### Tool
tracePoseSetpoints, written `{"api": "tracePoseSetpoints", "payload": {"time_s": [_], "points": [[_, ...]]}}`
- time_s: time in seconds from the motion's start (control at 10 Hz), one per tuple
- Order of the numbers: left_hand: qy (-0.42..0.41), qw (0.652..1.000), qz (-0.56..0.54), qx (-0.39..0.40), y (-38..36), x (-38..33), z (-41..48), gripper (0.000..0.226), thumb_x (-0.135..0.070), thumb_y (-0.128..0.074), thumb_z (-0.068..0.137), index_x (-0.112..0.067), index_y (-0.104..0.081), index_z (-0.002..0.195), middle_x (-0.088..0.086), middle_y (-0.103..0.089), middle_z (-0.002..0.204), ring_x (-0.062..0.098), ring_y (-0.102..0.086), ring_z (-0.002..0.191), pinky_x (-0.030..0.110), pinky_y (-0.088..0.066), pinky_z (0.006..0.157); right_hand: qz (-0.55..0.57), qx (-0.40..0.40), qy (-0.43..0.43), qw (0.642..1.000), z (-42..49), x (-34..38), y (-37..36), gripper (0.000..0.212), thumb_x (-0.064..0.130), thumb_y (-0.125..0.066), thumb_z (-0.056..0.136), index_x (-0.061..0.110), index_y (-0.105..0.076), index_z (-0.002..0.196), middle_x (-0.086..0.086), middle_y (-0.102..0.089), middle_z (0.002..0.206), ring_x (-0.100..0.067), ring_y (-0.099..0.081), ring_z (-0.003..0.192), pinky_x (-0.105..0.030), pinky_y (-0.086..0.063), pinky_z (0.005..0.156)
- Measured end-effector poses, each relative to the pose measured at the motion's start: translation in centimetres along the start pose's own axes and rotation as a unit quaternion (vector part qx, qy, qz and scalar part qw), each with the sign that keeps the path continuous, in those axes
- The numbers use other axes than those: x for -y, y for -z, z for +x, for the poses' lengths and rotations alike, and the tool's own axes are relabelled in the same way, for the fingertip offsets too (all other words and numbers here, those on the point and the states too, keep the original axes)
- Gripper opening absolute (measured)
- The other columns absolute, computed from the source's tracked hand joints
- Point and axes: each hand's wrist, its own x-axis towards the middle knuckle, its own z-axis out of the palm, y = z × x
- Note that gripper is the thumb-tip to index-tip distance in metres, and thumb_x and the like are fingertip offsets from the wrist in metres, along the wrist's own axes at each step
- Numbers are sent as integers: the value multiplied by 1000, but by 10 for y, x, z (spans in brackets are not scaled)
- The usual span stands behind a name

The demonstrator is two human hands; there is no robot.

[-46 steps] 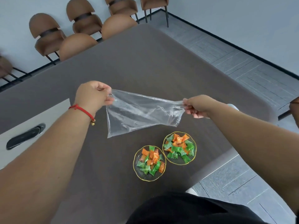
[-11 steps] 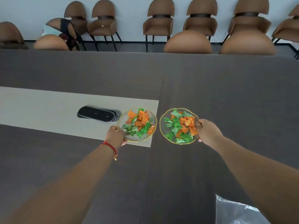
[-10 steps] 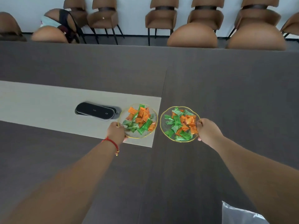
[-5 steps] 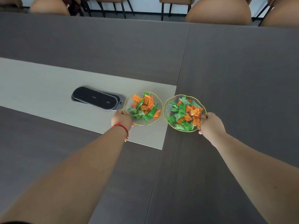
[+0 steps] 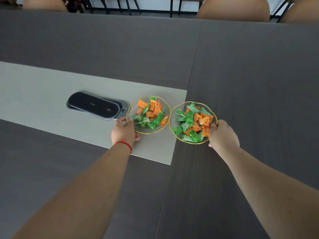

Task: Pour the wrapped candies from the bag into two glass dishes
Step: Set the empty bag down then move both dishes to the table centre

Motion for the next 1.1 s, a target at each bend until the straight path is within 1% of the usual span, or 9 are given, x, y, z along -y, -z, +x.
{"api": "tracePoseSetpoints", "payload": {"time_s": [0.2, 0.3, 0.5, 0.6, 0.7, 0.8, 0.9, 1.0, 1.1], "points": [[-9, 999, 27, -22, -1, 1, 0, 23, -47, -39, 93, -30, -50, 103, 3, -69, 64, 8, -56, 29, 23, -45, 56, -14, 10, 8, 1000, 1, -1, 1, 22, 29, -25, 98, 21, -44, 106, -1, -62, 77, -24, -69, 64, -31, -44, 55], [-8, 999, 31, -25, -1, 0, 0, 25, -50, -38, 93, -30, -51, 104, 3, -67, 60, 8, -56, 30, 23, -43, 54, -37, -6, 21, 999, 0, -4, -1, 24, 32, -25, 98, 21, -44, 106, 0, -61, 78, -26, -67, 68, -37, -54, 64], [-17, 998, 52, -41, -2, 0, 1, 32, -53, -38, 93, -24, -49, 104, 5, -66, 62, 9, -53, 28, 20, -39, 44, -40, -20, 28, 999, -7, -6, -2, 25, 31, -28, 99, 16, -46, 107, 3, -51, 74, -20, -54, 67, -33, -42, 58], [-11, 998, 40, -36, -2, -2, -2, 43, -58, -35, 91, -20, -49, 105, 7, -68, 69, 15, -58, 36, 19, -44, 42, -7, -12, 28, 1000, -9, -6, -1, 32, 35, -28, 98, 17, -46, 117, -3, -61, 91, -26, -61, 81, -38, -51, 68], [8, 999, -3, -34, 1, -4, -8, 44, -57, -34, 91, -17, -47, 104, 6, -66, 60, 24, -65, 46, 32, -56, 66, 44, 4, 14, 999, -6, -10, -2, 47, 44, -29, 97, 18, -38, 135, -7, -64, 114, -31, -68, 91, -44, -55, 80], [6, 999, -33, -29, 5, -2, -26, 36, -49, -37, 94, -14, -42, 101, 5, -65, 64, 22, -66, 54, 31, -51, 68, 90, 28, -15, 995, -11, -12, -1, 59, 51, -30, 96, 24, -22, 147, -8, -64, 125, -30, -67, 101, -45, -55, 84], [-38, 998, -44, -22, 8, 12, -63, 24, -35, -44, 96, -12, -41, 99, 8, -63, 80, 18, -63, 64, 29, -45, 62, 99, 57, -41, 993, -35, -20, 0, 65, 50, -34, 97, 25, -11, 151, -9, -65, 124, -28, -64, 106, -39, -52, 80], [-70, 997, -28, -15, 24, 36, -114, 19, -20, -58, 90, -10, -46, 101, 8, -55, 102, 21, -59, 88, 40, -49, 90, 83, 98, -40, 991, -78, -29, 7, 66, 44, -38, 97, 25, -7, 152, -8, -63, 126, -24, -62, 92, -34, -45, 70], [-130, 988, 81, -1, 45, 92, -193, 41, -21, -68, 82, -9, -51, 118, 4, -48, 119, 21, -51, 113, 29, -37, 103, 45, 151, -15, 987, -148, -60, 12, 66, 41, -42, 97, 23, -10, 152, -4, -60, 130, -23, -60, 109, -32, -43, 83]]}}
